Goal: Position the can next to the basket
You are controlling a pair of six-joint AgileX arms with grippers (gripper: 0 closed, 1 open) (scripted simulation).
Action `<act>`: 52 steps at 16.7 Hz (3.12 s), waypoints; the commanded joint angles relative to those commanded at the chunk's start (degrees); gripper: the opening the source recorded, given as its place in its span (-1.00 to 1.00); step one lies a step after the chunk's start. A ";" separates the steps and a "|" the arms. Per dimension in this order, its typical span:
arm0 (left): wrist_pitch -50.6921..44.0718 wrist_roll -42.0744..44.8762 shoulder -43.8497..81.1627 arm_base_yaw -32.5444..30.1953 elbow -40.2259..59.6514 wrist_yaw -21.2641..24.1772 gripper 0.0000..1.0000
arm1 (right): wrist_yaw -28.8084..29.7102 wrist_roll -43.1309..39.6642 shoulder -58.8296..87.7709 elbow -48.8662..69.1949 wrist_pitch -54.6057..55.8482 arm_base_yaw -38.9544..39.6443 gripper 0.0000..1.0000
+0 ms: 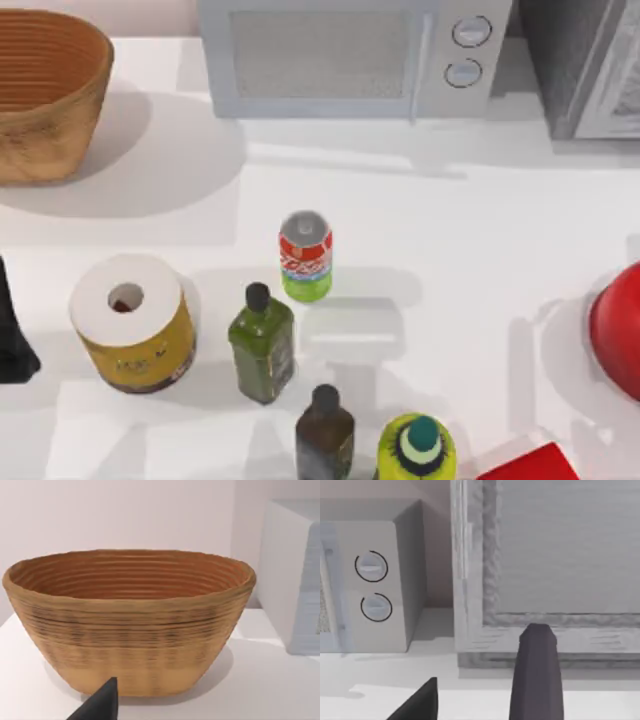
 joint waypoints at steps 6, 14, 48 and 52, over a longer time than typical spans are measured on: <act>-4.68 2.75 5.95 -0.38 5.91 0.09 1.00 | 0.00 0.00 0.00 0.00 0.00 0.00 1.00; -29.27 17.23 44.92 -1.96 38.87 -0.03 1.00 | 0.00 0.00 0.00 0.00 0.00 0.00 1.00; -57.33 41.49 113.79 -5.02 80.99 0.08 1.00 | 0.00 0.00 0.00 0.00 0.00 0.00 1.00; -57.33 41.49 113.79 -5.02 80.99 0.08 0.40 | 0.00 0.00 0.00 0.00 0.00 0.00 1.00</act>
